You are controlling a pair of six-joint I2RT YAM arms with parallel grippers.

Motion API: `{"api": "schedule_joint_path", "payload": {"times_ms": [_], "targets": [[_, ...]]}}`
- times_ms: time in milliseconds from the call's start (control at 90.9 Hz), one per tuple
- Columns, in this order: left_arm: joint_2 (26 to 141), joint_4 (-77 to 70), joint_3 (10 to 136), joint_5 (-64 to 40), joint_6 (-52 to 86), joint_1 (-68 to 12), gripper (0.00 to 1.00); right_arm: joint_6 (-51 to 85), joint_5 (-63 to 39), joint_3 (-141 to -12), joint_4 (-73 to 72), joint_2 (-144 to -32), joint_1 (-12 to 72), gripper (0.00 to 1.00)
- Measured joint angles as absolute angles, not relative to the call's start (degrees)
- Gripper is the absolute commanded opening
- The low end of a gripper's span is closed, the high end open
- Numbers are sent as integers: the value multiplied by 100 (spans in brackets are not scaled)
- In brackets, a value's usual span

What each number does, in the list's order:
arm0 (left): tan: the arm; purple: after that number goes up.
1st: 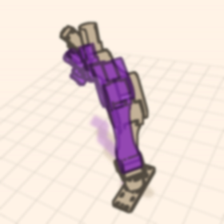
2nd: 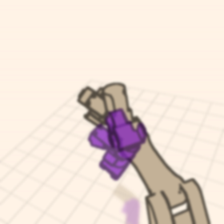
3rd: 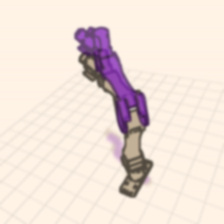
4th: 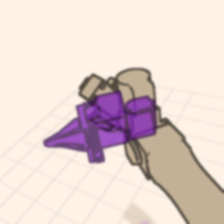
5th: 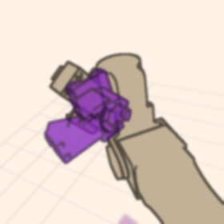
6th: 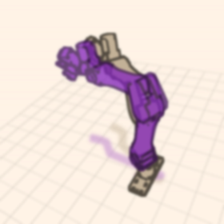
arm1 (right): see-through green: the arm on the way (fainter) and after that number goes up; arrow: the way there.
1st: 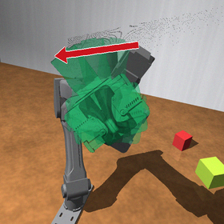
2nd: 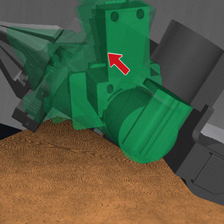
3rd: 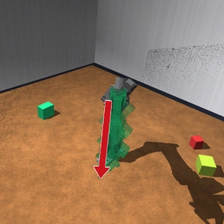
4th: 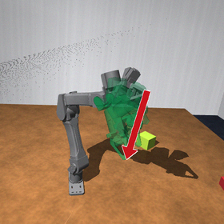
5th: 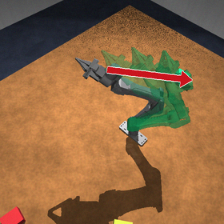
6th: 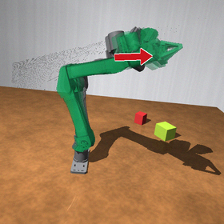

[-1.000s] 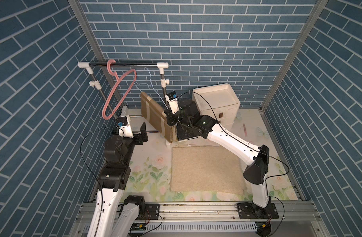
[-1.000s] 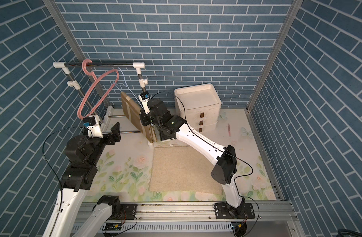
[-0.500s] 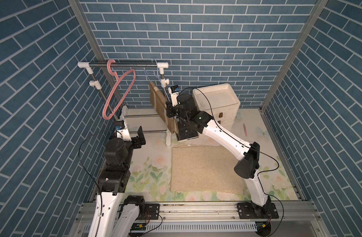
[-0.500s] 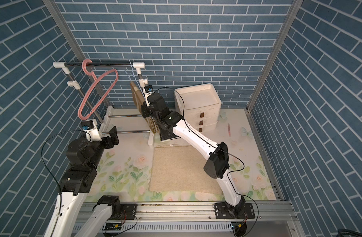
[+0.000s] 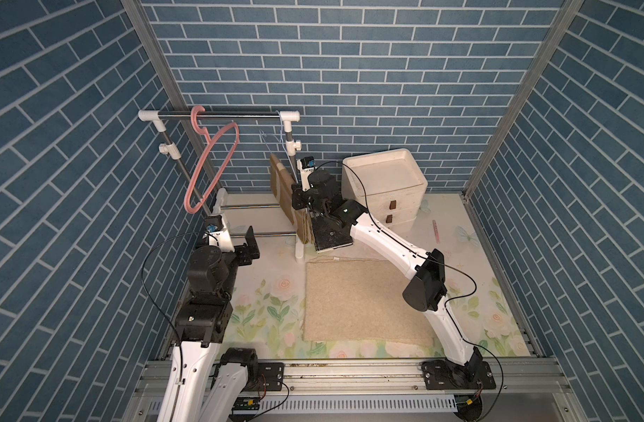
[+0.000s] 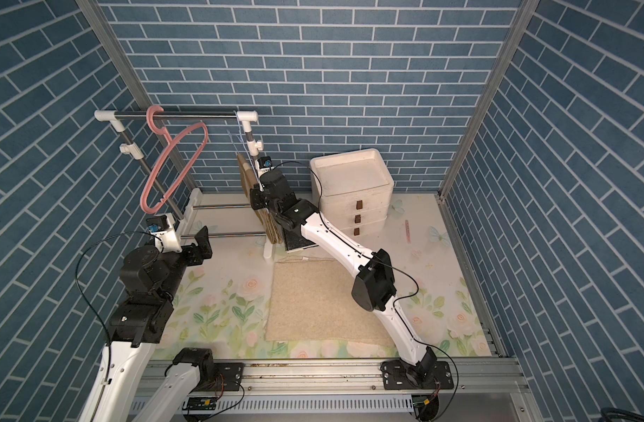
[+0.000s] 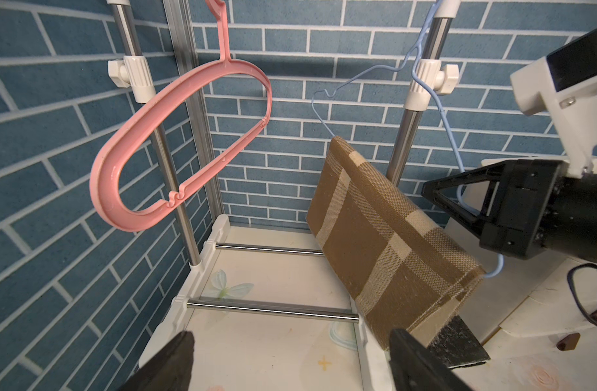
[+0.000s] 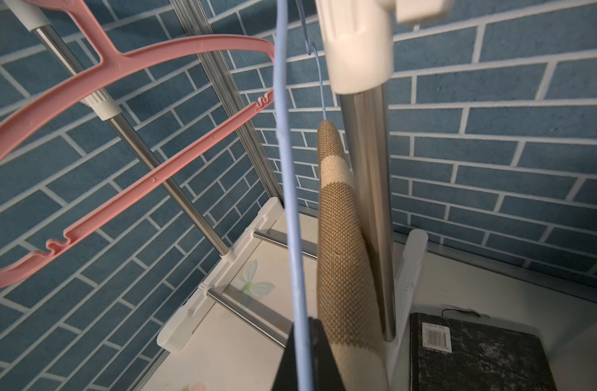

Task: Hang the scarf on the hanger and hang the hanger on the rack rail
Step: Place the hanger at the clothesline.

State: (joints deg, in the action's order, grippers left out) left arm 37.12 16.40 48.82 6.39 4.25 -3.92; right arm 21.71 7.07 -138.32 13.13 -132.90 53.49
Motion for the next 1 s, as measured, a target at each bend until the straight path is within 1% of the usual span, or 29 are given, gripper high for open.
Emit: {"api": "schedule_joint_path", "payload": {"times_ms": [110, 165, 198, 286, 407, 506, 605, 759, 858, 1001], "targets": [[3745, 1647, 4895, 644, 436, -392, 93, 2222, 587, -13869, 1323, -13308, 5345, 0], [3802, 1699, 4956, 652, 454, -392, 93, 2226, 526, -13885, 1326, -13310, 5345, 9], [3859, 1743, 5030, 668, 471, -392, 93, 2231, 489, -13889, 1326, -13310, 5345, 18], [4104, 1959, 5402, 725, 517, -392, 93, 2259, 370, -13900, 1288, -13308, 5345, 35], [4598, 2255, 6270, 770, 561, -392, 93, 2191, 217, -13893, 1284, -13255, 5345, 53], [5129, 2576, 7223, 794, 561, -392, 93, 2106, 102, -13638, 1328, -13006, 5345, 64], [5760, 2993, 8368, 869, 534, -392, 93, 1968, 36, -13161, 1459, -12497, 5345, 74], [6698, 3645, 10068, 1186, 325, -392, 93, 1669, 139, -12125, 1594, -11281, 5345, 89], [7258, 4058, 11026, 1415, 128, -392, 94, 1476, 305, -11288, 1564, -10322, 5317, 94], [8049, 4554, 12178, 1673, -187, -355, 98, 1304, 526, -9944, 1444, -8917, 5190, 98]]}}
